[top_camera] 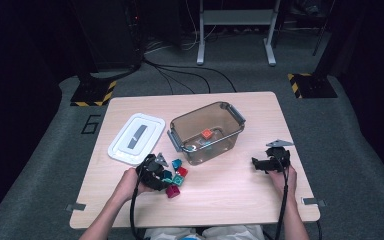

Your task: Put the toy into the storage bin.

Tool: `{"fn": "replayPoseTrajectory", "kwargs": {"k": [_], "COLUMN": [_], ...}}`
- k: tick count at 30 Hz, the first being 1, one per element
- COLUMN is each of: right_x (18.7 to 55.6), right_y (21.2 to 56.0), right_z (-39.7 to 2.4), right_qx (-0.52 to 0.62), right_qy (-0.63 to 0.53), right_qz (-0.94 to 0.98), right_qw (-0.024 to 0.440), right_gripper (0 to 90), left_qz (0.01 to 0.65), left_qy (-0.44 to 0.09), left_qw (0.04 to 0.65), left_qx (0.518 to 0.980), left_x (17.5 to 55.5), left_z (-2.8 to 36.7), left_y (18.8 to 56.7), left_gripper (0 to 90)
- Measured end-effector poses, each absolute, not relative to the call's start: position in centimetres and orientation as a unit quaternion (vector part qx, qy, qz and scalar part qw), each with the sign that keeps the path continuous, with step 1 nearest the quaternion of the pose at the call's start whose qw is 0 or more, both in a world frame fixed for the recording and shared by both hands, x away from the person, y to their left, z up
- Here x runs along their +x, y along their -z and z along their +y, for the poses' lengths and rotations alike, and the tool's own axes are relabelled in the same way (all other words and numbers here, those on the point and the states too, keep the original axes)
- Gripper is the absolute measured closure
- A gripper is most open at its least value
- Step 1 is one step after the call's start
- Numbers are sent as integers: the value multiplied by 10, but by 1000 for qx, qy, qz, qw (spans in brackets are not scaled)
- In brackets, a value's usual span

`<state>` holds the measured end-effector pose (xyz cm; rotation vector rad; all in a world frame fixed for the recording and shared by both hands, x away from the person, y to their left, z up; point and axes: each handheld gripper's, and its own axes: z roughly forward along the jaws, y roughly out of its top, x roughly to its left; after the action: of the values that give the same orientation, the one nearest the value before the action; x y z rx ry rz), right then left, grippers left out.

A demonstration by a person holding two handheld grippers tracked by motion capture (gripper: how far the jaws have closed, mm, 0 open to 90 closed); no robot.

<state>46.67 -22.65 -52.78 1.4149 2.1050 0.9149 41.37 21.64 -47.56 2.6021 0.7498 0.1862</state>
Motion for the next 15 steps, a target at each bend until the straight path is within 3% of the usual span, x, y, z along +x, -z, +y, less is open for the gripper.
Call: {"fn": "replayPoseTrajectory", "kwargs": {"k": [15], "right_x": [467], "right_y": [528], "right_z": [-226], "right_qx": [512], "right_qy": [-331], "right_qz": [762], "right_qw": [221], "right_gripper": [56], "left_qz": [275], "left_qy": [-58], "left_qw": [213], "left_qx": [936], "left_x": [410], "left_z": [220], "left_y": [481], "left_gripper": [644]}}
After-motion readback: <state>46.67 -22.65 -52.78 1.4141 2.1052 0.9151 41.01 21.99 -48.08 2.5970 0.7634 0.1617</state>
